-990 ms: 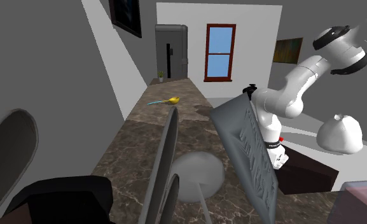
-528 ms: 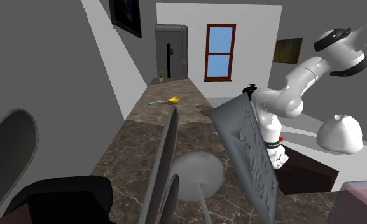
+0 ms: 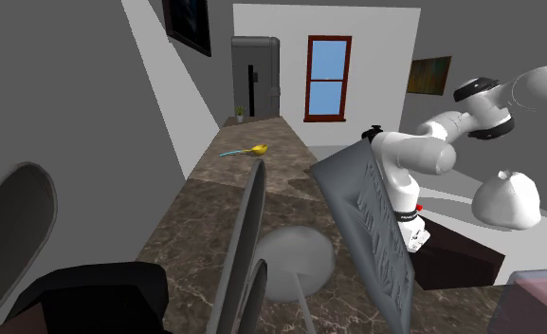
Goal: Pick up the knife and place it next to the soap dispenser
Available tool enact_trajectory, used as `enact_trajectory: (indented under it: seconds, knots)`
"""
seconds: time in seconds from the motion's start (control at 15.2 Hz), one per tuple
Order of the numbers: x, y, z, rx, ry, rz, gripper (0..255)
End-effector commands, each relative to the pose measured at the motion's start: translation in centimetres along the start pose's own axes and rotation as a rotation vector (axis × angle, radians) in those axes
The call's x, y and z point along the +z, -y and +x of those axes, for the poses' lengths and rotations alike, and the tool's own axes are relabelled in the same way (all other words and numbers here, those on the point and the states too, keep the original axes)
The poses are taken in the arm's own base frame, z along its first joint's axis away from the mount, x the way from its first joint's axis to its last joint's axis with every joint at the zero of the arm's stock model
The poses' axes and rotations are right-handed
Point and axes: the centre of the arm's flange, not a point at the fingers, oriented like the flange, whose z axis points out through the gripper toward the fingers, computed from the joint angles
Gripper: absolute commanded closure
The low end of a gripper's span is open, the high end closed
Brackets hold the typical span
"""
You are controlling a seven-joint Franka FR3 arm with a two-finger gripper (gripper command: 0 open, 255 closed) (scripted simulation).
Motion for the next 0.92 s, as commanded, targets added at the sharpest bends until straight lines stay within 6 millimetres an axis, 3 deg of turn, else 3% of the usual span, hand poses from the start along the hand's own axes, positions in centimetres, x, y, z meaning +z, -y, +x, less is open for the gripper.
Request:
enact_trajectory:
  seconds: [0.0, 0.2, 0.66, 0.86]
  knots:
    - [1.3, -3.3, -0.9, 0.19, -0.019, 0.083, 0]
    - [4.1, -7.3, -3.5, 0.444, -0.055, 0.192, 0]
    - [7.7, -6.6, -3.2, 0.444, -0.055, 0.192, 0]
    - [8.0, -6.6, -3.2, 0.444, -0.055, 0.192, 0]
